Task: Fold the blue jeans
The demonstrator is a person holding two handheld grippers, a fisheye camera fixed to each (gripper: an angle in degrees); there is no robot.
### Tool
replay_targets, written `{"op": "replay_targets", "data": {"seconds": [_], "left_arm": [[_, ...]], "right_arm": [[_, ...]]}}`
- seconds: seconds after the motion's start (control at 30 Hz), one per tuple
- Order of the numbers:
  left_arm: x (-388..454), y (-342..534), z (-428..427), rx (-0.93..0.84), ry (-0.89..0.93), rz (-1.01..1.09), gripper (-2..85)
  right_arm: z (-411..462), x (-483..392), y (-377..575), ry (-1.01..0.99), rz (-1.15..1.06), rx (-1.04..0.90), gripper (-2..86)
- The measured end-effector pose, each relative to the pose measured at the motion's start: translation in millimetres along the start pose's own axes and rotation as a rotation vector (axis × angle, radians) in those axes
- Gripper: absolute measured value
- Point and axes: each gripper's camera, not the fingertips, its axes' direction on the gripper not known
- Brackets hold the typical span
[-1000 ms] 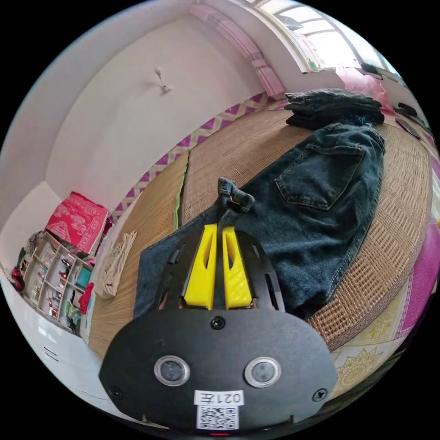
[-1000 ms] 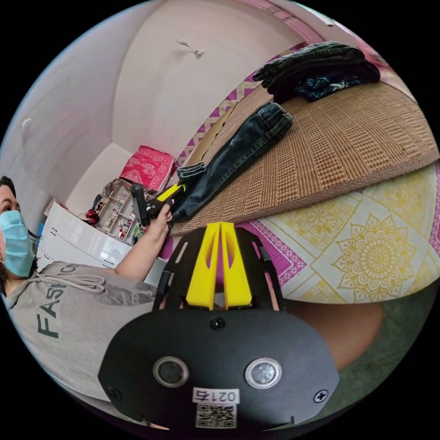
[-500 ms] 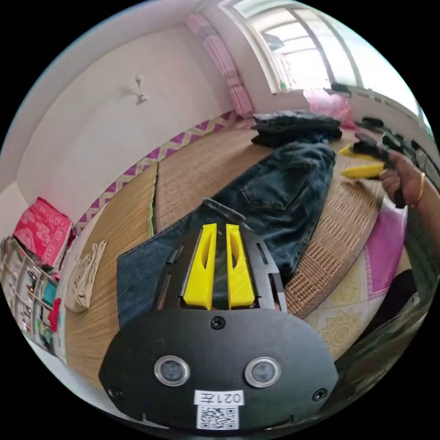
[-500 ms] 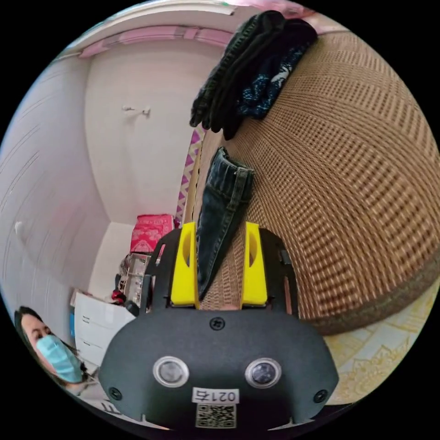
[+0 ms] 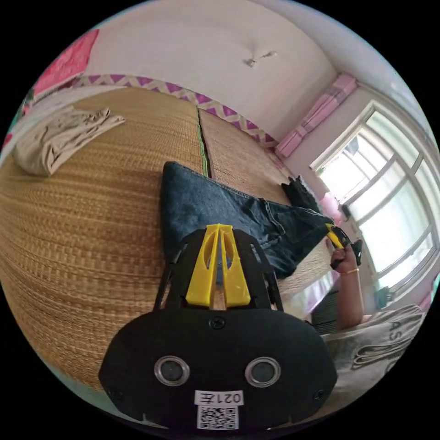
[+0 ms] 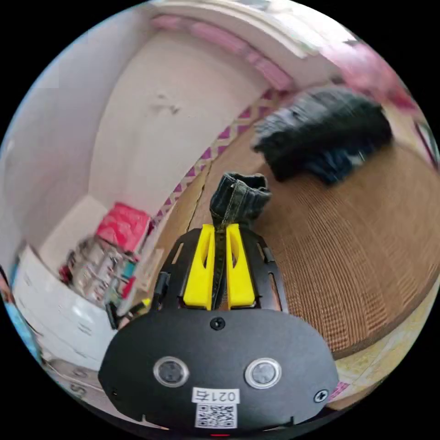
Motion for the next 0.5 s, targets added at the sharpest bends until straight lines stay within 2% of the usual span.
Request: {"op": "replay_targets", "data": {"seconds": [0.07,0.1,0.17,0.2,0.27,0.37,0.4,0.47,0.5], "left_arm": [[-36.2,13.4,-15.5,0.018,0.049,-0.025,-0.9],[-56.6,22.2,-24.7,0.028,0.070,-0.033,-0.9],[-85.3,36.0,-37.4,0.052,0.103,-0.054,-0.9],[-104.7,46.0,-45.3,0.069,0.135,-0.072,-0.9],[-132.6,61.2,-56.9,0.092,0.178,-0.096,-0.9],[-171.0,87.4,-79.3,0.126,0.160,-0.118,-0.9],[-185.5,98.2,-88.8,0.135,0.133,-0.125,-0.9],[-207.5,114.6,-103.0,0.146,0.102,-0.137,-0.9],[-219.6,124.6,-111.4,0.148,0.081,-0.138,-0.9]], "right_arm": [[21.1,-132.6,-2.4,0.104,-0.387,-0.041,4.0],[29.1,-165.5,1.8,0.129,-0.478,-0.052,4.0],[66.5,-284.1,37.4,0.194,-0.805,-0.085,3.9],[77.0,-310.0,50.3,0.204,-0.877,-0.090,3.9],[123.7,-394.9,112.3,0.222,-1.125,-0.111,3.9],[194.6,-455.2,199.5,0.226,-1.360,-0.190,4.1],[212.5,-460.4,217.2,0.235,-1.397,-0.236,4.1],[282.2,-456.3,281.2,0.310,-1.508,-0.468,4.2],[287.7,-453.2,290.6,0.325,-1.522,-0.458,4.2]]}}
